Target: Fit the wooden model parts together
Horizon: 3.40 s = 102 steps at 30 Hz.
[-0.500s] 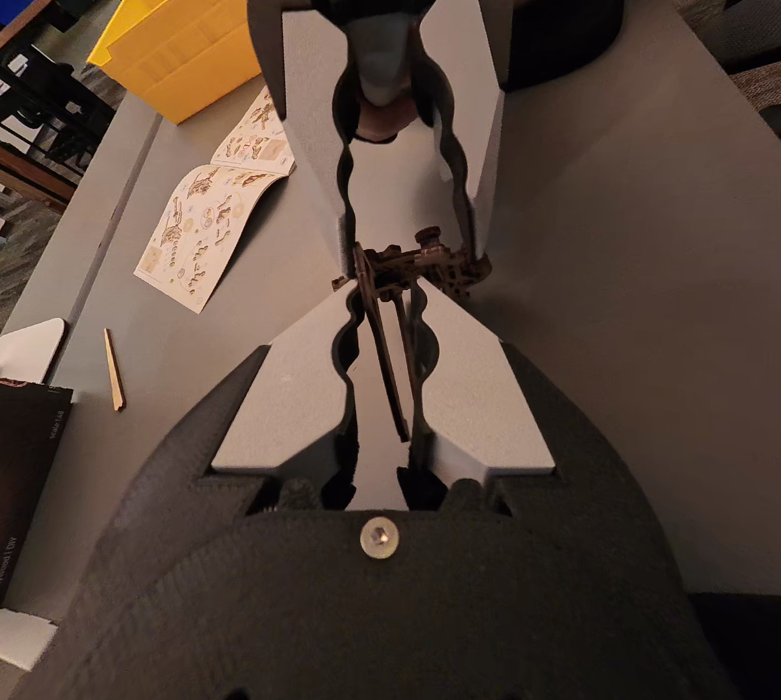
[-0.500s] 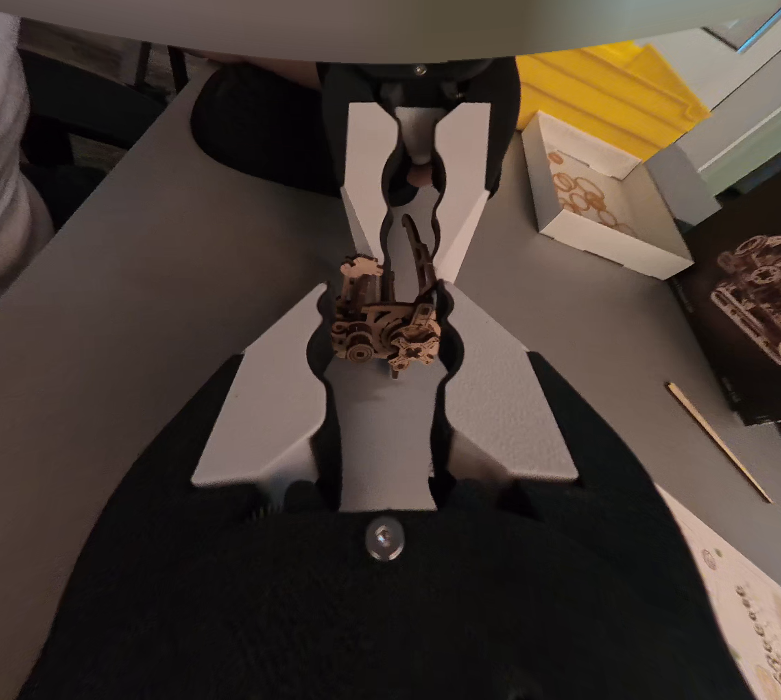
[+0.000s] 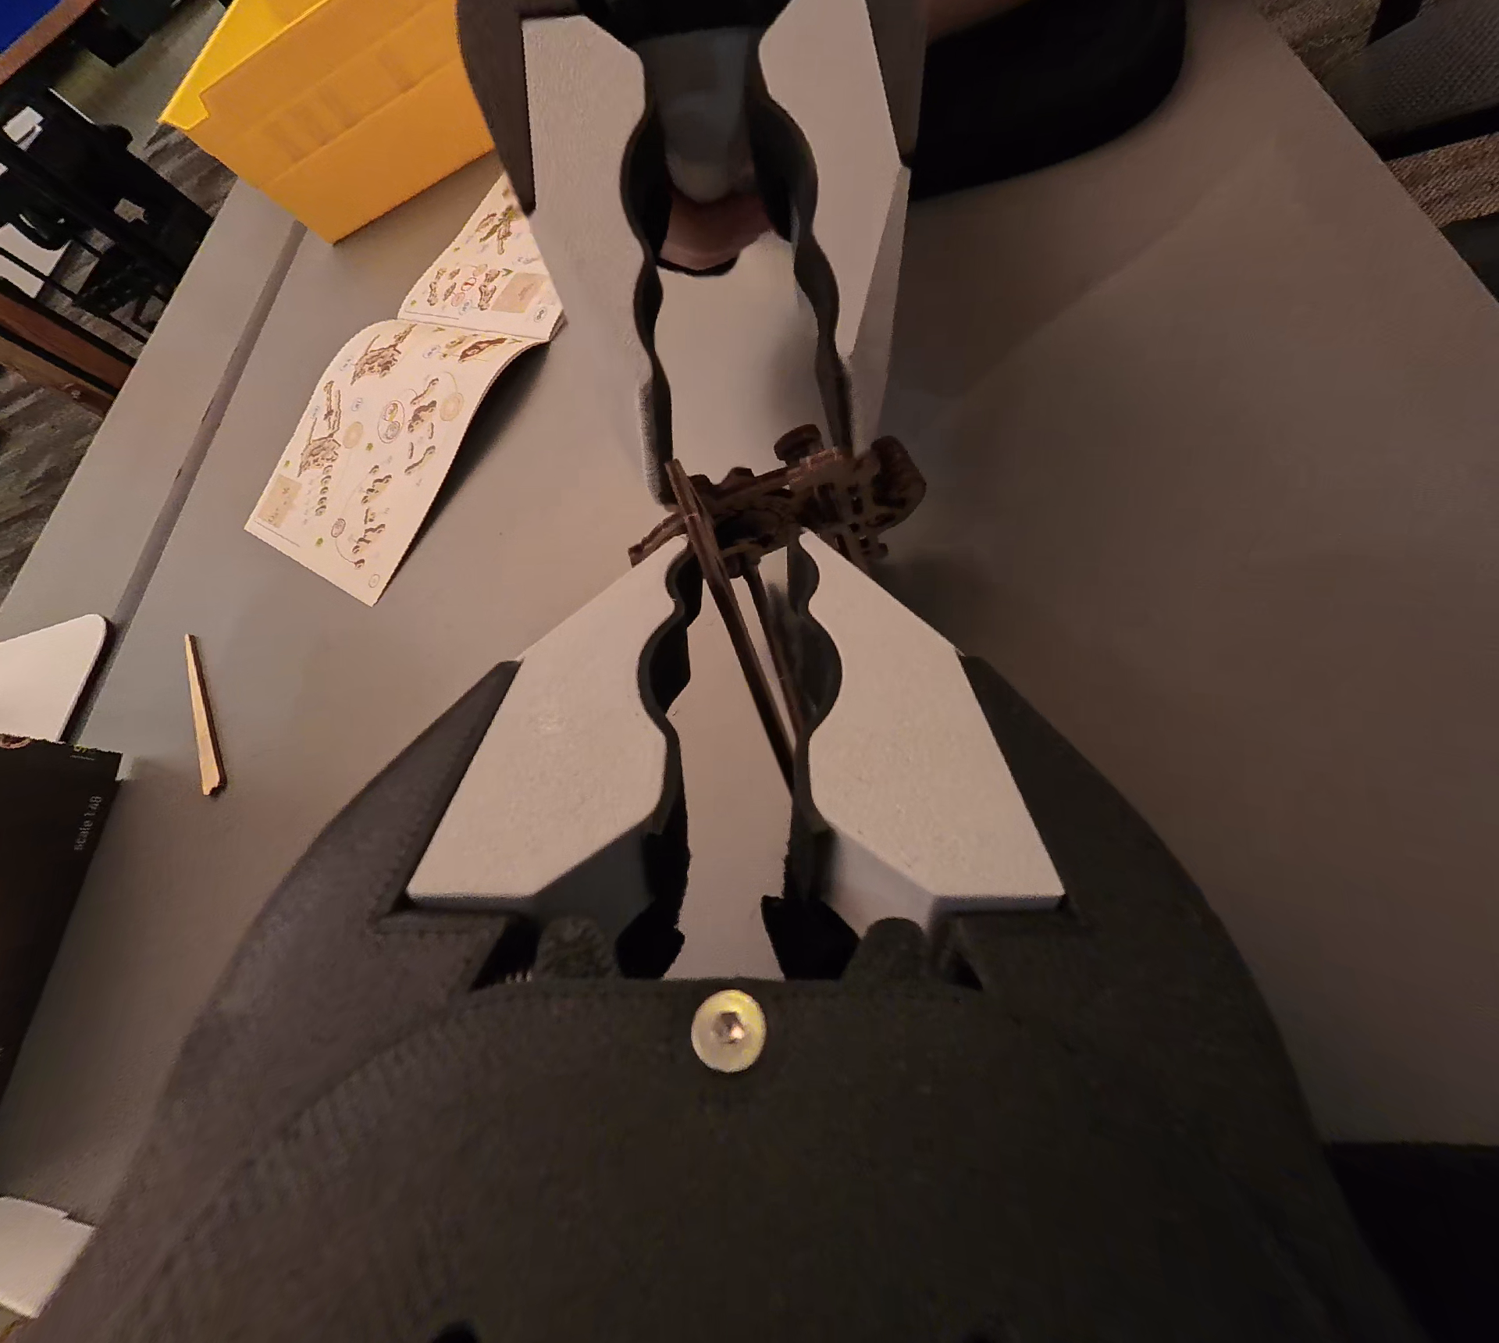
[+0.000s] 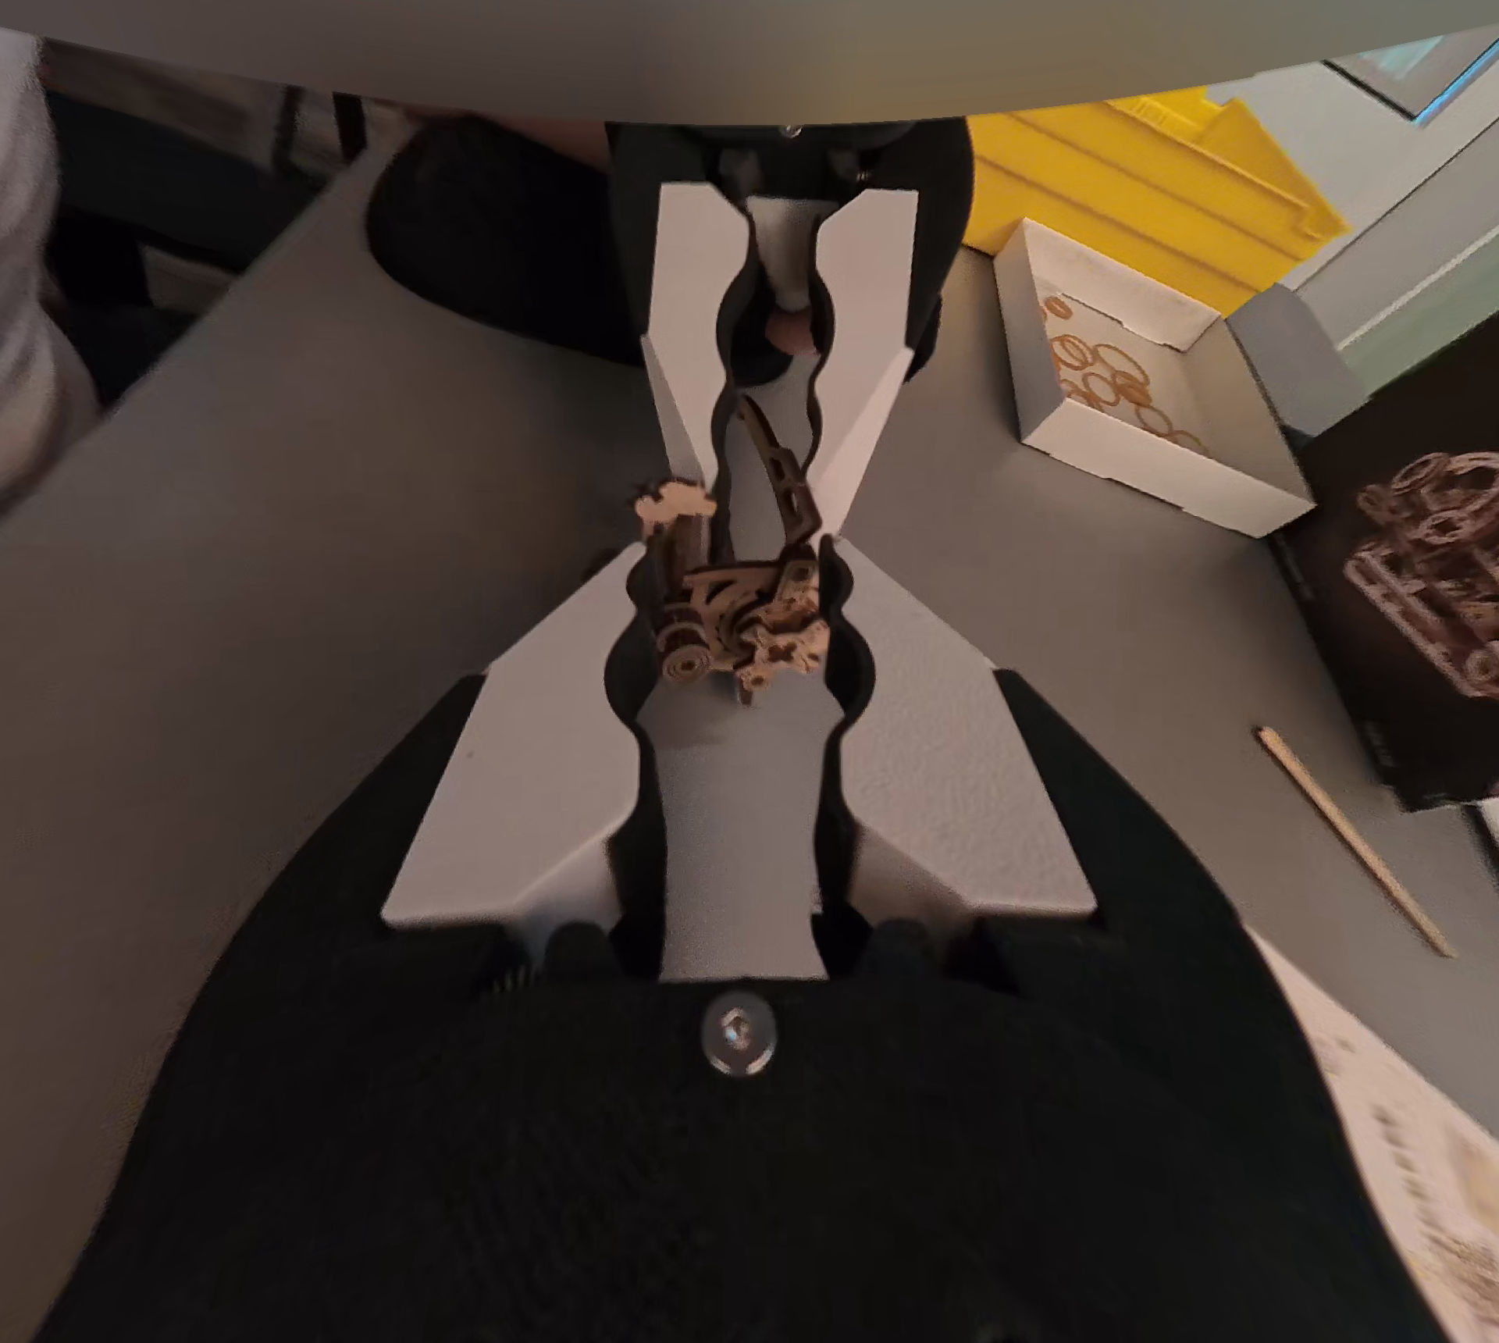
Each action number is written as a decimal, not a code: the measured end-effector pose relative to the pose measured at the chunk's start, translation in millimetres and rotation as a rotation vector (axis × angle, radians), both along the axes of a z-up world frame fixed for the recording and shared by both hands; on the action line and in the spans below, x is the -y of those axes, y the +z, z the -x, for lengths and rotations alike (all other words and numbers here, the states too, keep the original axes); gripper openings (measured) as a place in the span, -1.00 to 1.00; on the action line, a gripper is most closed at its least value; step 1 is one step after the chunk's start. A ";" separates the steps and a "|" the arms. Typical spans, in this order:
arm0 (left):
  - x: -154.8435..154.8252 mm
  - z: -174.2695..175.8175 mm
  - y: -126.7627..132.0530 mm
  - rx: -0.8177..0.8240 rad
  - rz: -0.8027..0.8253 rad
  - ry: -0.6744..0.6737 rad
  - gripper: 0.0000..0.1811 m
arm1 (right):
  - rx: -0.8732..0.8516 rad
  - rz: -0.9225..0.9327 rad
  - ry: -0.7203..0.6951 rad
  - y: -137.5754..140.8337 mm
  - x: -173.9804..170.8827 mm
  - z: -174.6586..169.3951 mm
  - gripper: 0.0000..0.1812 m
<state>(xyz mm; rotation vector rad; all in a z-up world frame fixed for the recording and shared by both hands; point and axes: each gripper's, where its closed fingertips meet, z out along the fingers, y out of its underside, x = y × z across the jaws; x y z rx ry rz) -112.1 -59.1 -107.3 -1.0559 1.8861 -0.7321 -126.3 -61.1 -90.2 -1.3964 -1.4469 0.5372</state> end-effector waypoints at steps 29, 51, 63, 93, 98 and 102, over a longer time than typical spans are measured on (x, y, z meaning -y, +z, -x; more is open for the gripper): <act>3.9 4.5 3.5 0.039 0.037 -0.058 -0.89 | -0.014 0.116 0.025 -7.1 4.2 1.9 -0.60; 1.6 8.0 1.9 0.021 0.008 -0.061 -0.91 | -0.036 0.213 0.015 -8.9 4.5 4.5 -0.61; 3.5 7.1 3.0 0.029 0.099 -0.072 -0.92 | -0.089 0.308 0.055 -5.8 9.2 3.5 -0.62; -14.5 2.3 2.2 -0.007 0.224 0.056 -0.80 | -0.229 0.553 0.024 5.4 -0.9 -1.5 -0.63; -32.4 7.3 14.5 0.020 0.323 0.133 -0.65 | -0.306 0.645 -0.040 8.3 -14.5 -10.1 -0.63; -41.4 13.9 25.1 0.016 0.455 0.171 -0.56 | -0.333 0.771 -0.097 -1.4 -23.1 -13.9 -0.63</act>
